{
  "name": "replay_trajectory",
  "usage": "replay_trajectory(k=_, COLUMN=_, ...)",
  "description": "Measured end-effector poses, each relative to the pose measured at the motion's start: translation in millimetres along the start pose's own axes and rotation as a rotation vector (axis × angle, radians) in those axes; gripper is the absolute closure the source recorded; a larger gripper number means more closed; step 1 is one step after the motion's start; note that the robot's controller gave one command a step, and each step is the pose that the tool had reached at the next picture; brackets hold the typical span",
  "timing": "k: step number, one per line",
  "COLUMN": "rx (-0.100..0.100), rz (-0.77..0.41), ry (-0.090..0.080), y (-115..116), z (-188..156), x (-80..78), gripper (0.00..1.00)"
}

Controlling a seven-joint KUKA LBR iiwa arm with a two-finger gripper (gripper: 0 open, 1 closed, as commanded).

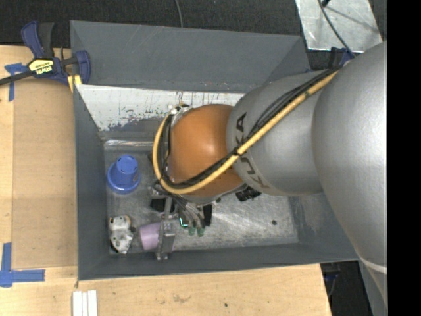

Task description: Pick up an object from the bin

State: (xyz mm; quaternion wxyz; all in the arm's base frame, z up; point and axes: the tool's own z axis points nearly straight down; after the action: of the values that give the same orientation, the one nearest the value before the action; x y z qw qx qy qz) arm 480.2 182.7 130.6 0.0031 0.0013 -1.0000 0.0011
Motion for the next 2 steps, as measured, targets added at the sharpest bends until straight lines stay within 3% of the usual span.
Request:
replay_trajectory(k=1, rx=-0.003, rz=0.002, ry=-0.007, y=0, z=-4, x=-2.1, gripper=0.0)
replay_trajectory(k=2, rx=-0.005, rz=-0.385, ry=-0.018, y=5, z=56, x=-9.7, gripper=1.0)
